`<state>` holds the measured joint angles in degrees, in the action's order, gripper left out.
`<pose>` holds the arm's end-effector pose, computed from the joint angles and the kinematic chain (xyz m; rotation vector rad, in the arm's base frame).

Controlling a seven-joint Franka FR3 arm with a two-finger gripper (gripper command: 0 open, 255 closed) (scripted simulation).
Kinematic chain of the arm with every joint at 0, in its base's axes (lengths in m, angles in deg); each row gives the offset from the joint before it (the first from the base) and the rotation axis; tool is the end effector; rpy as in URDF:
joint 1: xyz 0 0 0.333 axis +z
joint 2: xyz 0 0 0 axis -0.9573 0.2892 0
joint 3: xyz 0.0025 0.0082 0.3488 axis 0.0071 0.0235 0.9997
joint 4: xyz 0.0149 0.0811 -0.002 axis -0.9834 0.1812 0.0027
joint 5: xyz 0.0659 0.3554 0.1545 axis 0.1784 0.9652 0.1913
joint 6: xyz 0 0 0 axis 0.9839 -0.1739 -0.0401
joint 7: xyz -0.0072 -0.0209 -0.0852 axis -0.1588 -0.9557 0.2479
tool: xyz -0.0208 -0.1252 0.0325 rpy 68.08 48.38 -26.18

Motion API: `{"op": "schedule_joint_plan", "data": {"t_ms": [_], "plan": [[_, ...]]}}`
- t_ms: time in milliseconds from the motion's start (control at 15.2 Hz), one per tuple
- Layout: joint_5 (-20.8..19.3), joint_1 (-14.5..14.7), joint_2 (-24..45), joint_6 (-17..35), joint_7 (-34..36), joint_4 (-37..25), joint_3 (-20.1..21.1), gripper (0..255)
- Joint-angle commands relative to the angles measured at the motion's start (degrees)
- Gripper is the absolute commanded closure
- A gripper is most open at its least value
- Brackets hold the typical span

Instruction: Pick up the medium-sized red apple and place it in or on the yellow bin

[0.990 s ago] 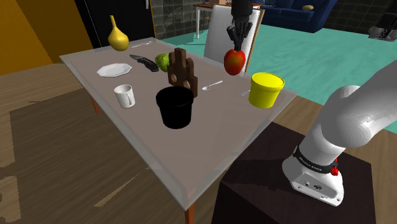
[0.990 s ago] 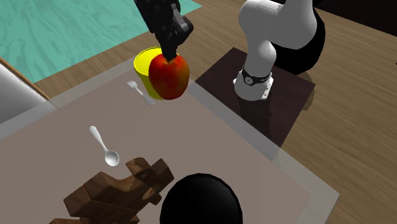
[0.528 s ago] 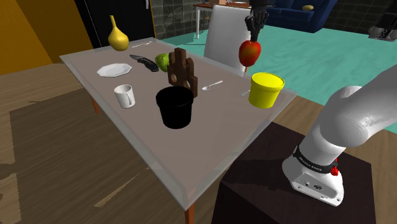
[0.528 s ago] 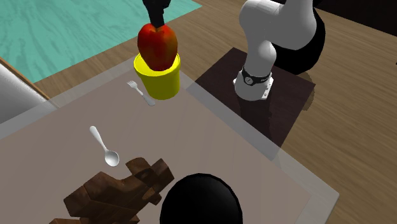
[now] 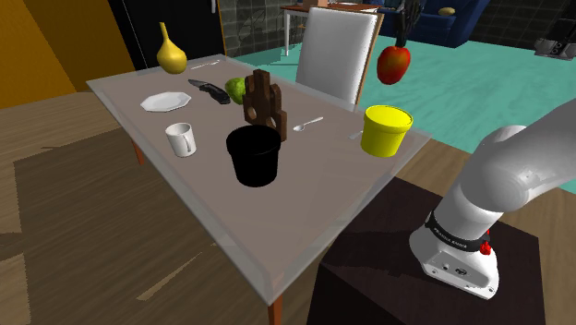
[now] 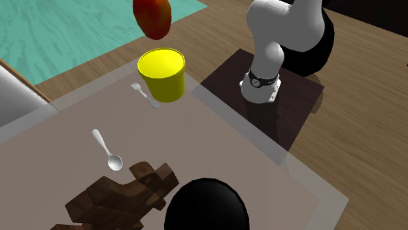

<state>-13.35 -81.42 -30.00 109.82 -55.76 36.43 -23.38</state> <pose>0.3148 -0.2134 0.6481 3.0891 -0.2734 -0.0807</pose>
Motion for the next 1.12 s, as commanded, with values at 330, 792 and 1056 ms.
{"op": "schedule_joint_plan", "data": {"t_ms": [330,792,1056], "plan": [[-2.24,-1.68,0.66,-1.29,-6.71,-3.01,-4.82,255],[-2.90,-2.06,-1.01,3.82,-5.95,3.75,-5.22,255],[-3.29,-2.26,-1.68,6.75,-5.57,7.34,-5.54,255]]}}
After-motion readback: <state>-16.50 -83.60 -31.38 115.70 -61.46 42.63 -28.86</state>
